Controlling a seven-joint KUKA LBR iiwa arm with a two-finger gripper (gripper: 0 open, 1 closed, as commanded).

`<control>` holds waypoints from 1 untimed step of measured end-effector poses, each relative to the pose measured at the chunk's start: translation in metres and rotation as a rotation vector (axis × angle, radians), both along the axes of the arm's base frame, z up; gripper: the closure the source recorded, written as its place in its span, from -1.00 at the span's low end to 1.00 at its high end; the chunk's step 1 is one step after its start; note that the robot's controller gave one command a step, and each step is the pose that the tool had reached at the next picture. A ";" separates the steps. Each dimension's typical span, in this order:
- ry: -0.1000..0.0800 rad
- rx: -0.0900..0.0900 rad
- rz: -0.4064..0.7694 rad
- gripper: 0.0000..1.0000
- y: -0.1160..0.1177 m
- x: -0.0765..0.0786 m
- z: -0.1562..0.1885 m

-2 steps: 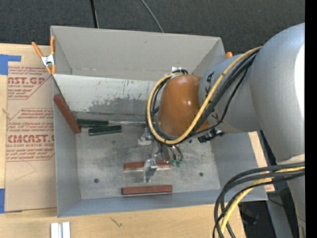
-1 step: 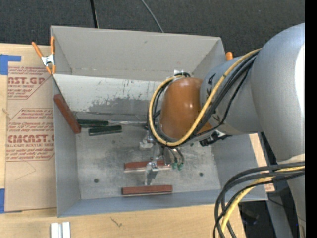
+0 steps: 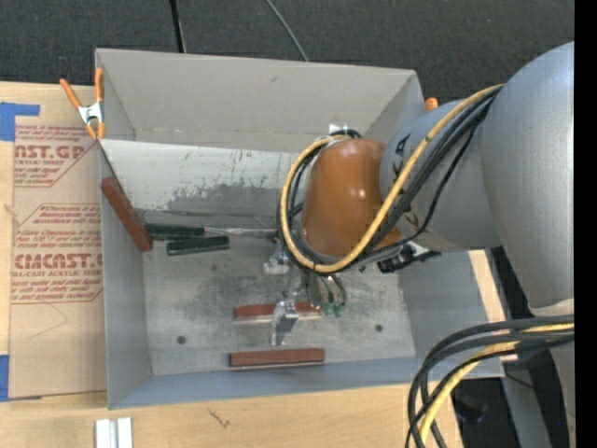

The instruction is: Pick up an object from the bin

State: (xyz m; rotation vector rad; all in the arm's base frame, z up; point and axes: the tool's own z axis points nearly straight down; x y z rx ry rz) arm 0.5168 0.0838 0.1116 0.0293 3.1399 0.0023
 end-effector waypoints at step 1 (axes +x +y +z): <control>-0.008 0.001 -0.046 -1.00 0.013 -0.007 -0.037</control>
Offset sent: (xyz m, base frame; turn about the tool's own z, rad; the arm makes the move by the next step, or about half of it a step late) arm -0.0123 0.0103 -0.0416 0.0648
